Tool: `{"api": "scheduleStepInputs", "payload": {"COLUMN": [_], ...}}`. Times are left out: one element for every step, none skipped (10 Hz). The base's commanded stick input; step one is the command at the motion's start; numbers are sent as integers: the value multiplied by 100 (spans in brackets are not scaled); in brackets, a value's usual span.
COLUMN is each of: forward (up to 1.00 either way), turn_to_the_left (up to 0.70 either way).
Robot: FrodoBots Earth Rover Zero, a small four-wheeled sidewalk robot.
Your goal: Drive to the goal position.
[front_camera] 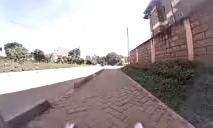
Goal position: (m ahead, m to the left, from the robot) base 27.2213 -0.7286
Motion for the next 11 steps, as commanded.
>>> {"api": "scheduleStepInputs", "payload": {"forward": [100,100,100,100,100,100,100,100,100,100,100], "turn_to_the_left": [0,0,0,-21,-17,0,0,0,0,0,0]}}
